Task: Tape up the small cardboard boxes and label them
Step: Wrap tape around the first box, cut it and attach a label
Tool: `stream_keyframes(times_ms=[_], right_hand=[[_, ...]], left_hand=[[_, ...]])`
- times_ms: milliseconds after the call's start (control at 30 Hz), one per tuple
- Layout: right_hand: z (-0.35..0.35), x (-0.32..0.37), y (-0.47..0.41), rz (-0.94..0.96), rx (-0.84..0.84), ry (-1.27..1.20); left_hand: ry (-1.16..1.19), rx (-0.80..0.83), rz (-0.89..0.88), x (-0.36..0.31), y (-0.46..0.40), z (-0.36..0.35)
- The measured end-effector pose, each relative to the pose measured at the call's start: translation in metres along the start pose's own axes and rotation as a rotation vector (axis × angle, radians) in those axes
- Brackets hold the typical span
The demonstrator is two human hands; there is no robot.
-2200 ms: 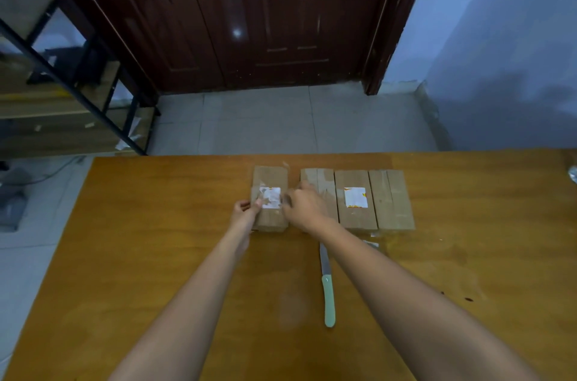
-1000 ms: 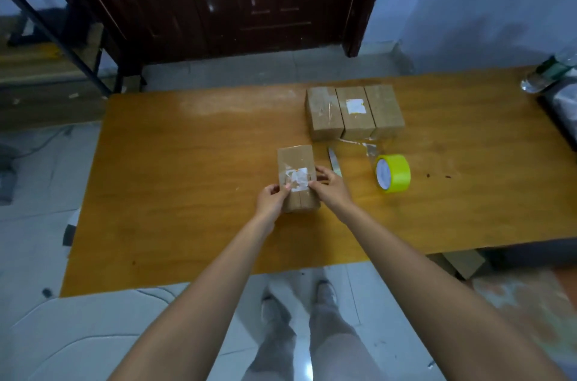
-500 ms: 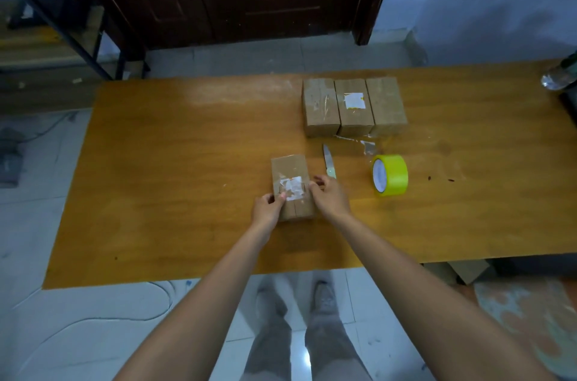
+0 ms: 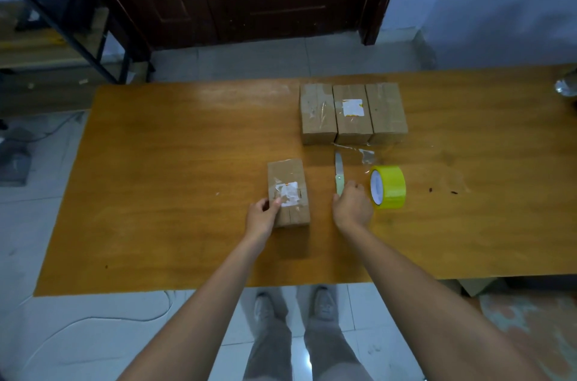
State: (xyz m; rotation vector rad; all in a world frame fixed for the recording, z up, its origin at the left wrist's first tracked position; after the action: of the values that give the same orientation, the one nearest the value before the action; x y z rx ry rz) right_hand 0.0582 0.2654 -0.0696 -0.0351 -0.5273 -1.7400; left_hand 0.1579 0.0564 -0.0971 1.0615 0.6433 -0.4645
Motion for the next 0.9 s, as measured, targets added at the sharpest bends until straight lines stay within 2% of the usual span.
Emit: stream_keyframes(times_ms=[233, 333, 400, 467, 500, 567, 633, 700, 800, 900], right_hand=[[0.013, -0.003, -0.004, -0.012, -0.053, -0.003], [0.039, 0.013, 0.018, 0.188, -0.194, -0.093], [0.072, 0.013, 0.03, 0.336, -0.368, -0.161], [0.105, -0.011, 0.022, 0.279, -0.531, -0.244], [0.115, -0.028, 0.011, 0.186, -0.529, -0.275], [0.112, -0.062, -0.023, -0.058, -0.312, -0.315], [0.089, -0.081, -0.045, -0.283, 0.038, -0.491], [0.069, -0.083, -0.05, -0.403, 0.237, -0.763], [0.055, -0.078, -0.059, -0.391, 0.267, -0.934], [0.057, -0.077, -0.064, -0.323, 0.135, -0.863]], left_hand=[[-0.032, -0.001, -0.01, -0.011, -0.009, -0.007], [-0.091, -0.002, 0.007, -0.014, -0.006, -0.008], [-0.183, -0.095, -0.068, -0.027, 0.0, -0.001], [-0.323, -0.289, -0.246, -0.055, 0.011, 0.01], [-0.361, -0.365, -0.343, -0.073, 0.019, 0.012], [-0.35, -0.382, -0.504, -0.109, 0.031, 0.0], [-0.324, -0.273, -0.609, -0.14, 0.037, -0.025], [-0.36, -0.123, -0.672, -0.159, 0.041, -0.056], [-0.498, 0.083, -0.686, -0.167, 0.036, -0.097], [-0.577, 0.148, -0.673, -0.166, 0.026, -0.119]])
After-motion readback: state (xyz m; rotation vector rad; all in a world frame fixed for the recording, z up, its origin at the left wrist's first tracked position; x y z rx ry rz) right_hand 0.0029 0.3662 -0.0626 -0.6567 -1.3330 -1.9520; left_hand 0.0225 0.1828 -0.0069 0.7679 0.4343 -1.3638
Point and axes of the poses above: each hand's wrist, its own y-axis away from the middle knuckle, its own z-axis out of the back of the hand, x = y × z, the point moved 7 cm from there along -y, towards the middle knuckle, and after that the axes turned 3 degrees about -y, right-handed, at the moved point
